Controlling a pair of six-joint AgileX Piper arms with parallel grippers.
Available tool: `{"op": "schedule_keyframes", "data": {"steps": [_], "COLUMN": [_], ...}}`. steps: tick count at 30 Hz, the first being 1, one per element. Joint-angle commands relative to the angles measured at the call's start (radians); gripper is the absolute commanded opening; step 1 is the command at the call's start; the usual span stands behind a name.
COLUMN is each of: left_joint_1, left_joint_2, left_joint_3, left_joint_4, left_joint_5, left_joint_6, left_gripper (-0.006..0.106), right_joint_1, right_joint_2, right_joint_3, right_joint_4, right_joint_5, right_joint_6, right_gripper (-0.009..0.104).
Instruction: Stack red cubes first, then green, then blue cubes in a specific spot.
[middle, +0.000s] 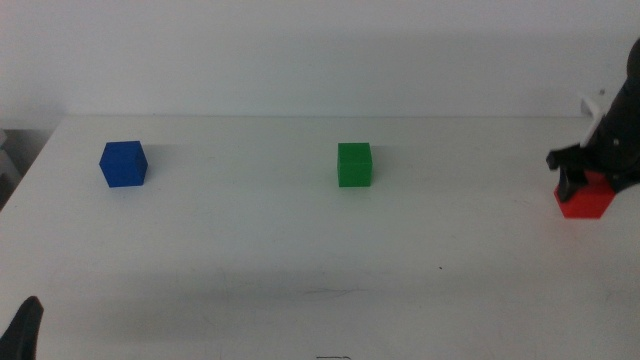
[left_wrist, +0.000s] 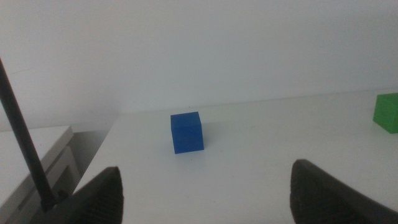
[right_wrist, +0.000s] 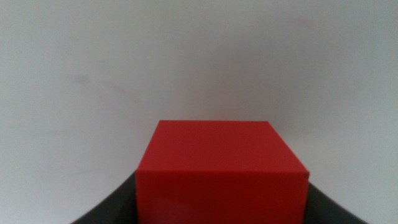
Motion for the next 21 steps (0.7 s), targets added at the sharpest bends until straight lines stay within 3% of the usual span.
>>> {"op": "schedule_keyframes", "data": {"steps": [1, 6, 10, 16, 21], "left_joint_1": [-0.002, -0.002, -0.002, -0.002, -0.002], "left_joint_2": [-0.02, -0.02, -0.02, -0.02, -0.02], "left_joint_3": [-0.003, -0.003, -0.003, -0.003, -0.003], "left_joint_4": [-0.005, -0.005, -0.005, -0.005, -0.005], "left_joint_5": [-0.082, -0.082, -0.082, -0.082, -0.082], "left_joint_6": [-0.01, -0.01, -0.01, -0.01, -0.01], "left_gripper": [0.09, 0.09, 0.09, 0.09, 0.09], "right_joint_1": [0.025, 0.125, 0.274, 0.577, 0.708], "right_joint_2": [-0.126, -0.21, -0.229, -0.208, -0.15], "right_joint_3": [-0.029, -0.028, -0.028, -0.028, -0.029], "right_joint_4": [-0.013, -0.041, -0.062, -0.129, -0.133], "right_joint_5": [0.02, 0.107, 0.132, 0.084, 0.037], "right_joint_6": [0.059, 0.199, 0.402, 0.671, 0.83], "right_gripper": [-0.001, -0.001, -0.001, -0.001, -0.001]}}
